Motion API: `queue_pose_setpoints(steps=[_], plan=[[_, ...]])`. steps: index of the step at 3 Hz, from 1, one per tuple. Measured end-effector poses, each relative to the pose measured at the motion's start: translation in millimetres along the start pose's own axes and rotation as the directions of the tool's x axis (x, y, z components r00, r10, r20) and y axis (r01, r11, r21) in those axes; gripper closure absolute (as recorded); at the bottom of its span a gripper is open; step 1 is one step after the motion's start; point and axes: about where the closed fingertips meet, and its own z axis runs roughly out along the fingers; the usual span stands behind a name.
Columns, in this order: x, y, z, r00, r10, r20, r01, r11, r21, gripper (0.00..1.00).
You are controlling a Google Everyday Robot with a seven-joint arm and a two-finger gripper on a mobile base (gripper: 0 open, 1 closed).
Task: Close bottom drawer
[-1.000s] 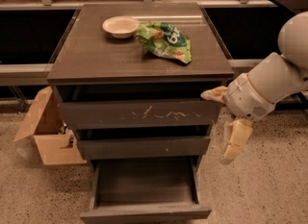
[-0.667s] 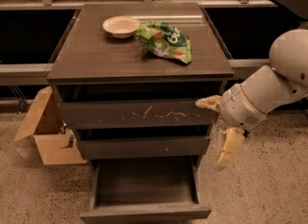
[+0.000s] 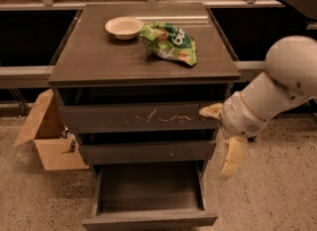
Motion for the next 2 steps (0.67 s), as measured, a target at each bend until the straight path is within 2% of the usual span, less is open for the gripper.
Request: queue_pose_setpoints(steps=[1,2], plan=[[30.5,6.1,32.8,0.998,0.009,-0.069,-0.012,0.9989,-0.046,0.0],[62.0,15.2,71.9,0.996,0.014,-0.087,-0.022,0.9954,-0.093,0.0]])
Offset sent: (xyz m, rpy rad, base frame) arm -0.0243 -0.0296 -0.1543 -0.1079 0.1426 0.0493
